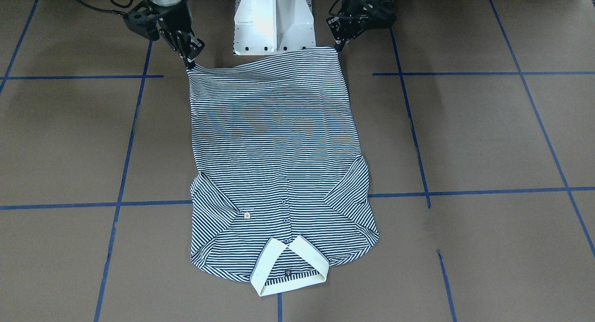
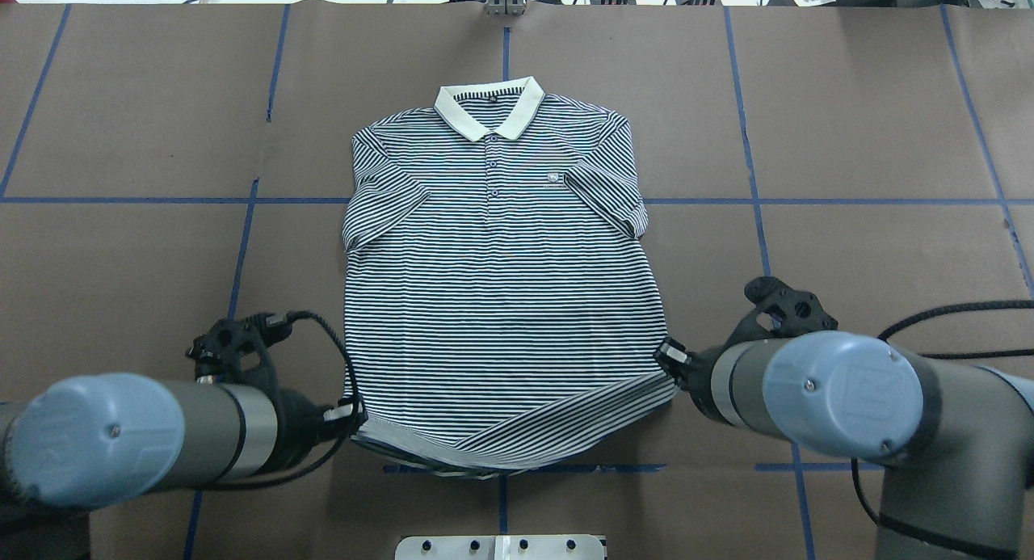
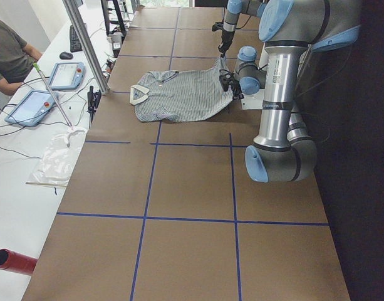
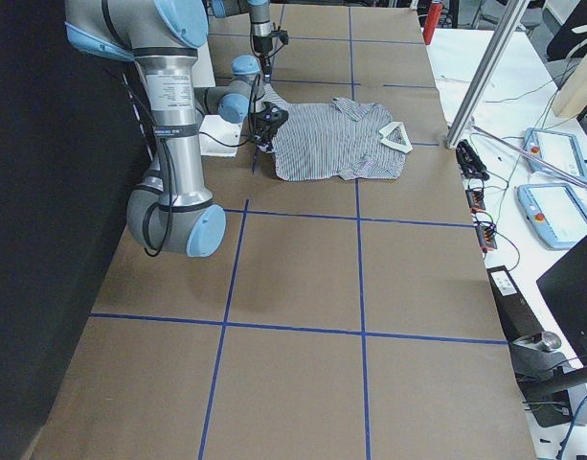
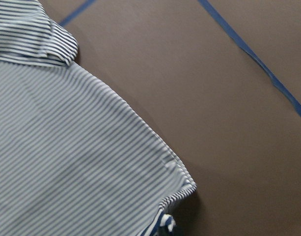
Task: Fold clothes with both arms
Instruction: 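Lift the hem with both grippers and fold it toward the collar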
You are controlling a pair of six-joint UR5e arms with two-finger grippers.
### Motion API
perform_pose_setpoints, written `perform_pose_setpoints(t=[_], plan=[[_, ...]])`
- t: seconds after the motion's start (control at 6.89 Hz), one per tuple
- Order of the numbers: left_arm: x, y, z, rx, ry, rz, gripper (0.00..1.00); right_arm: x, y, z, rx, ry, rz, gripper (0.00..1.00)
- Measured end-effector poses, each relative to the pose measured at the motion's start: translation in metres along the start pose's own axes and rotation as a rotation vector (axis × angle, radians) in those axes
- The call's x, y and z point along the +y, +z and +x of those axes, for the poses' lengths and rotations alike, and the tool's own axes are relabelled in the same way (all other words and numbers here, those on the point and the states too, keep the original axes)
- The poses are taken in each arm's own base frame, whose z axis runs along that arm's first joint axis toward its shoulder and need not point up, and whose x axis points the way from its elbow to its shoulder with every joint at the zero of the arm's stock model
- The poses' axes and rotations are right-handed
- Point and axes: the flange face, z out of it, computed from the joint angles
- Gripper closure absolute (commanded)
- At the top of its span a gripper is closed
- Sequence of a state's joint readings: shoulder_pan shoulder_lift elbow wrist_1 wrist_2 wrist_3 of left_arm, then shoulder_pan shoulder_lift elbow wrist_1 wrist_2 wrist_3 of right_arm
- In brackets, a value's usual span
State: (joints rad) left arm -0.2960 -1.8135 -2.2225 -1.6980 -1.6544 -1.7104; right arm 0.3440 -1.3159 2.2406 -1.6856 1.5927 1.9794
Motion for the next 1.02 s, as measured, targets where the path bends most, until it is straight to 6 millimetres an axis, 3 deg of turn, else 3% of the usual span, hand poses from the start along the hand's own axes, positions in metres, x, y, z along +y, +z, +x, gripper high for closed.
perform_pose_setpoints(t=[0.29, 0.44, 0.58, 1.02], plan=[[-0.099, 0.02, 0.035, -0.011, 0.032, 0.158, 1.0, -0.06, 0.027, -0.059, -0.001, -0.037, 0.105, 1.0], [-0.148, 0.023, 0.036, -0.026, 0.055, 0.227, 1.0, -0.093, 0.042, -0.083, 0.019, -0.05, 0.155, 1.0], [-0.186, 0.026, 0.033, -0.03, 0.067, 0.276, 1.0, -0.123, 0.052, -0.105, 0.037, -0.047, 0.194, 1.0], [-0.259, 0.043, 0.039, -0.028, 0.043, 0.36, 1.0, -0.19, 0.088, -0.175, 0.041, 0.003, 0.254, 1.0]])
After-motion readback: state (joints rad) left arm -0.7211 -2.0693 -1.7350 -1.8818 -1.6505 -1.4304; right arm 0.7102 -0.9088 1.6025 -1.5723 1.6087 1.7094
